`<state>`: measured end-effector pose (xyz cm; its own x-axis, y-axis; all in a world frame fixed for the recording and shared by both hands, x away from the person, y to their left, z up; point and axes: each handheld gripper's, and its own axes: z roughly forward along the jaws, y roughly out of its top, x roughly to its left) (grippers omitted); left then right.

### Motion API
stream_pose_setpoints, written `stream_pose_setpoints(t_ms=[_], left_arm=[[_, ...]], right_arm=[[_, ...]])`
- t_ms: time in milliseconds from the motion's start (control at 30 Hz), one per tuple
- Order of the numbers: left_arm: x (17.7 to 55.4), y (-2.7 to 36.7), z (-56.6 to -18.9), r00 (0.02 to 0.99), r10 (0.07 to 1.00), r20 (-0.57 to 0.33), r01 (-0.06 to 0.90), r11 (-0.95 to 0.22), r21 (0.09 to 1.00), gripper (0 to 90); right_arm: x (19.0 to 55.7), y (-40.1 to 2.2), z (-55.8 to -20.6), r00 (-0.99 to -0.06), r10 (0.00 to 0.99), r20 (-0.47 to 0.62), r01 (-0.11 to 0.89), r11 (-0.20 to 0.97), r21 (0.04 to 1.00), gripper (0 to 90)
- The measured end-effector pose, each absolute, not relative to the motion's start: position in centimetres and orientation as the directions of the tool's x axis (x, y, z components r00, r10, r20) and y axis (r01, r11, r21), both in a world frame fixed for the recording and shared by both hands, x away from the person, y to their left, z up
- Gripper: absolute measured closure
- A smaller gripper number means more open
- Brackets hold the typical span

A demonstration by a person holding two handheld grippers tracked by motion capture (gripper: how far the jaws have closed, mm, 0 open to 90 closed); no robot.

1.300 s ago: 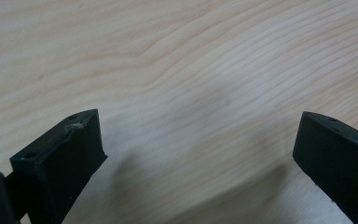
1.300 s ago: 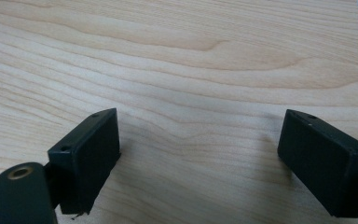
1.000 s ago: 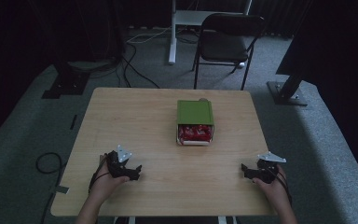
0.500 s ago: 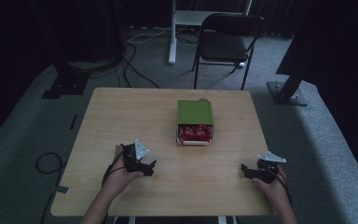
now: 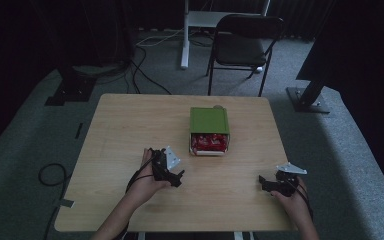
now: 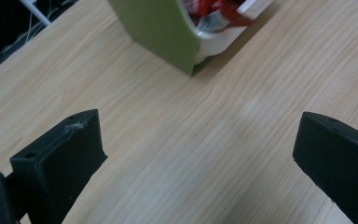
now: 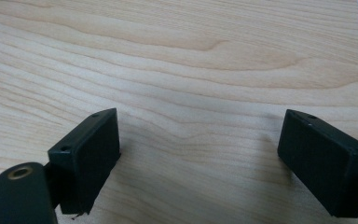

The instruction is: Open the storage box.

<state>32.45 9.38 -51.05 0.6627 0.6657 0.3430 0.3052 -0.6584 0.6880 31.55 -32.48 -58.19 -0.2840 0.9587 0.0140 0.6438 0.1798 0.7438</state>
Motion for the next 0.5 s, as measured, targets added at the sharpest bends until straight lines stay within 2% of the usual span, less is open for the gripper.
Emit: stream_pose_setpoints(t_ms=[133, 300, 500], left_arm=[[32.6, 8.2, -50.9, 0.672, 0.632, 0.386, 0.269, -0.694, 0.668, 2.5], [32.7, 6.6, -50.8, 0.695, 0.597, 0.399, 0.238, -0.716, 0.657, 4.0], [32.8, 4.9, -50.6, 0.694, 0.534, 0.483, 0.17, -0.774, 0.61, 4.0]], right_arm=[[31.6, -32.5, -58.2, -0.284, 0.959, 0.014, 0.644, 0.18, 0.744, 12.1], [31.6, -32.5, -58.2, -0.283, 0.959, 0.015, 0.644, 0.179, 0.744, 12.1], [31.6, -32.5, -58.2, -0.284, 0.959, 0.014, 0.644, 0.18, 0.744, 12.1]])
